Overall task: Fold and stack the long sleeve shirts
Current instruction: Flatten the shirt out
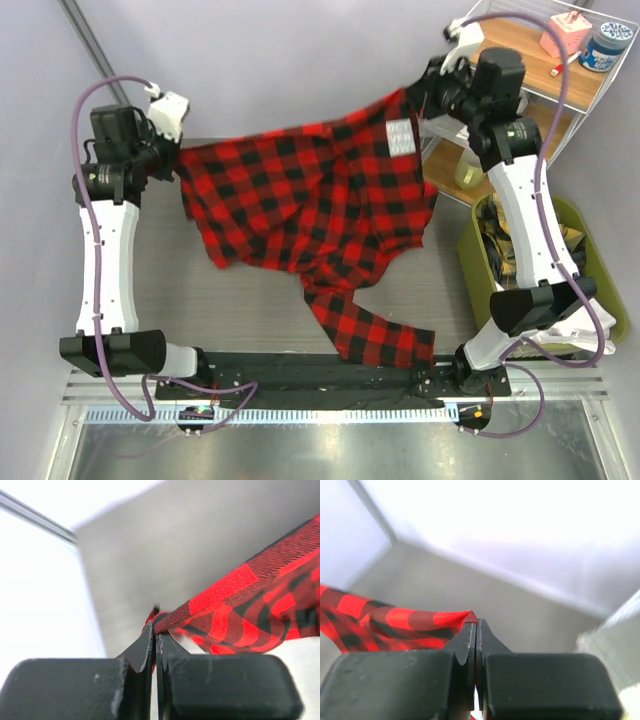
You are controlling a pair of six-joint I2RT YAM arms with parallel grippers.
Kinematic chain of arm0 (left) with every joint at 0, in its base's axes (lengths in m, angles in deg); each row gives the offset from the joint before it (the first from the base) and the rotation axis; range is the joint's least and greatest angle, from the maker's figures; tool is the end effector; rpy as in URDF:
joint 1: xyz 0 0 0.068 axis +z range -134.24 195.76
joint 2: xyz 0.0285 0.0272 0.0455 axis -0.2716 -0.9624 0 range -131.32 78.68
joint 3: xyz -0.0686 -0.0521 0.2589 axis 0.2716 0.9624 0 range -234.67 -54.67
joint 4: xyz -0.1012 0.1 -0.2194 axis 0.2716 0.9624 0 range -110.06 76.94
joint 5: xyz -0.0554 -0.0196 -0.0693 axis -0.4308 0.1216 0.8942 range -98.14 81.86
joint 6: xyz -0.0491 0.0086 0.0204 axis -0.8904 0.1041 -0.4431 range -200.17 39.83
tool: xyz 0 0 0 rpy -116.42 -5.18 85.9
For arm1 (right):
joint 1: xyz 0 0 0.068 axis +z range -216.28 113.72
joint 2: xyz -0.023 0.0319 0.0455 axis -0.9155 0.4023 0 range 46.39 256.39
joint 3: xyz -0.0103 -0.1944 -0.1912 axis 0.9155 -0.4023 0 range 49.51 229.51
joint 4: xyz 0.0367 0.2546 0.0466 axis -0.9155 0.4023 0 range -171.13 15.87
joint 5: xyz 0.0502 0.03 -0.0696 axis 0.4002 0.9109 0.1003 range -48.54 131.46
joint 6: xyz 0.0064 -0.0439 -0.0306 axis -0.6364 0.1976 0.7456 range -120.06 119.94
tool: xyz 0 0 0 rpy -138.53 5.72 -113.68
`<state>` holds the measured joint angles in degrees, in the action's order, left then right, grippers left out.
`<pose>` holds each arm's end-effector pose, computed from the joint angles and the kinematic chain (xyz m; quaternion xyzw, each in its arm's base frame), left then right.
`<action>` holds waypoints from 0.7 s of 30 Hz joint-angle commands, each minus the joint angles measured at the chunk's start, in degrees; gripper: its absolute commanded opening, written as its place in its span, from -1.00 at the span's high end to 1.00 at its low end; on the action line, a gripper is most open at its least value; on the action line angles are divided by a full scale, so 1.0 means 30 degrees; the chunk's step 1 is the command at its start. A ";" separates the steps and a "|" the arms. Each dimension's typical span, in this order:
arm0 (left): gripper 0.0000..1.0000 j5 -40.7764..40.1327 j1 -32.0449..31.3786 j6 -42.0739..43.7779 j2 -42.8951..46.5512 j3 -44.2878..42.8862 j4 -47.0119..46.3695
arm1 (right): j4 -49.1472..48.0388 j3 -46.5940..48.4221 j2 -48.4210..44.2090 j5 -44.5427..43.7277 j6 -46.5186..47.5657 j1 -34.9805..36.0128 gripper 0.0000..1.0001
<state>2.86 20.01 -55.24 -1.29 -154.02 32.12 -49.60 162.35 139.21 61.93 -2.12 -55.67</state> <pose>0.2765 0.0137 0.4525 0.2020 0.8515 0.0386 0.4823 0.3394 0.0763 0.4960 -0.1689 0.7516 0.2054 0.6036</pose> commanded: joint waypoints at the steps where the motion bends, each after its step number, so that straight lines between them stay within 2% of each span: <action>1: 1.00 -0.2816 0.0106 -0.1275 0.0578 -0.2212 -0.1571 | -0.3124 0.4097 0.0116 -0.1666 -0.1976 -0.0022 0.98; 6: 1.00 -0.3257 0.0106 -0.1073 0.3383 -0.2684 -0.2481 | -0.3507 0.4811 -0.1403 -0.2486 -0.2271 -0.0021 0.98; 9: 1.00 -0.4160 0.0077 -0.1015 0.5318 -0.1546 -0.4024 | -0.3507 0.3846 -0.3563 -0.2750 -0.2184 0.0037 0.98; 13: 1.00 -0.4811 0.0106 -0.0224 1.0349 0.1472 -0.6723 | -0.3246 0.2322 -0.6850 -0.3393 -0.1542 0.0008 0.98; 16: 1.00 -0.4664 0.0106 -0.0311 1.2378 0.1858 -0.6412 | -0.2689 0.2493 -0.9020 -0.4095 -0.1129 0.0007 0.98; 21: 1.00 -0.4986 0.0077 -0.0021 1.3588 0.0629 -0.5939 | -0.1751 0.3606 -1.0722 -0.4626 -0.0894 -0.0665 0.98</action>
<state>-2.91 19.26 -57.27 39.50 -150.70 15.44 -52.16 169.45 110.91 58.68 -7.76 -54.20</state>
